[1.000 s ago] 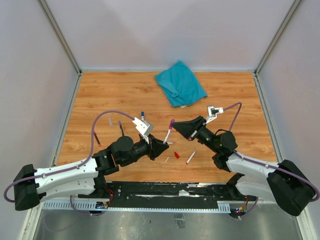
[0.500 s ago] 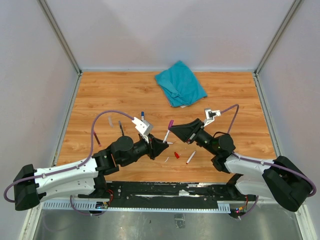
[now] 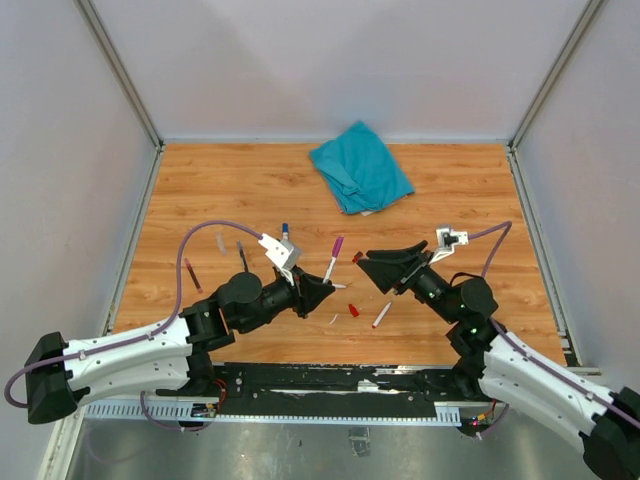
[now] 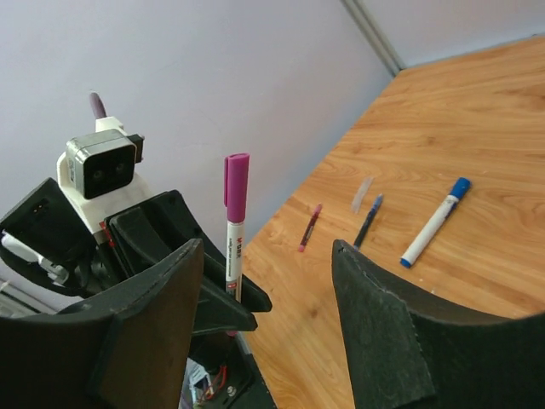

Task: Insert the pens into the pen caps
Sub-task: Insert the pen cap onto the pen, then press the pen cap onto the pen, then place the pen at the center of the board.

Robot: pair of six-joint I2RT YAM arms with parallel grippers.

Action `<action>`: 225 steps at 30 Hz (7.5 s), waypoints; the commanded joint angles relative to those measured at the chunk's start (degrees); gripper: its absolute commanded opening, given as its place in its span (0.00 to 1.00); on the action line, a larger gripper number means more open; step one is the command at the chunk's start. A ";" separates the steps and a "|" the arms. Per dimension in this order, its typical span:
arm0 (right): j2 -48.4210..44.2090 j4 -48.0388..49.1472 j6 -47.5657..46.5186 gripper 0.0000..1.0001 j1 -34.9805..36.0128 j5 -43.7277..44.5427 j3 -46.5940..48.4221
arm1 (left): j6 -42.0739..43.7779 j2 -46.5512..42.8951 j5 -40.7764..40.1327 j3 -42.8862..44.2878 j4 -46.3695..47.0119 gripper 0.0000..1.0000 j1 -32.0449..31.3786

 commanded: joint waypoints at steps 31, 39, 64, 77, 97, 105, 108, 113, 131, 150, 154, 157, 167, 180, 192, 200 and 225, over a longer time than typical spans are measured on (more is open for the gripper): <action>12.87 -27.42 -12.04 0.69 -4.20 -17.36 31.07 | 2.08 -2.55 3.56 1.26 3.04 0.00 -0.50; 14.90 -23.66 -10.15 0.59 -4.20 -19.08 30.54 | 1.98 -2.69 3.88 1.04 3.35 0.00 -0.51; 15.54 -22.72 -9.06 0.05 -2.57 -20.81 27.23 | 1.57 -2.51 3.04 2.32 3.49 0.00 -0.46; 14.41 -26.10 -11.20 0.00 2.55 -17.89 24.04 | 1.65 -1.99 3.52 5.05 4.10 0.00 -0.51; 14.76 -24.08 -9.96 0.01 9.46 -13.19 16.07 | 1.35 -3.63 2.62 5.23 4.53 0.00 -0.52; 14.60 -26.93 -11.90 0.00 12.98 -9.28 13.64 | -0.46 -4.93 2.41 4.43 6.25 0.01 -0.52; 14.74 -27.18 -11.81 0.00 14.29 -8.10 12.38 | -0.81 -5.65 1.89 4.42 6.63 0.00 -0.52; 14.76 -27.34 -11.46 0.00 16.22 -6.63 10.55 | -0.98 -6.39 1.24 5.04 6.98 0.00 -0.49; 8.20 -40.41 -22.36 0.28 18.82 6.85 22.35 | -1.70 -4.36 2.77 0.37 1.94 0.00 -0.45; 4.73 -75.30 -30.83 0.77 18.73 35.34 33.91 | -12.14 9.48 -16.60 9.07 -26.32 0.01 3.38; 4.94 -77.50 -29.01 0.79 18.56 36.01 33.09 | -11.77 18.79 -15.95 13.66 -28.29 0.00 7.22; 4.83 -78.42 -27.17 0.80 18.49 36.46 32.54 | -12.02 25.68 -16.05 17.60 -30.30 0.00 10.31; 3.97 -81.73 -21.56 0.83 18.39 38.26 30.54 | -10.73 41.35 -15.14 25.97 -31.36 0.00 17.91; 3.49 -82.41 -20.02 0.84 18.38 38.99 28.68 | -8.51 49.93 -11.53 29.35 -30.10 0.04 23.28; 4.56 -82.31 -19.98 0.84 18.38 38.71 28.42 | -8.04 52.86 -10.19 29.79 -28.59 0.20 24.79; 4.56 -82.27 -20.35 0.85 18.38 38.35 28.62 | -9.39 52.68 -10.80 28.77 -28.31 0.31 24.79; 4.21 -82.40 -20.45 0.85 18.38 37.78 28.59 | -13.72 50.09 -13.21 26.71 -26.48 0.24 25.05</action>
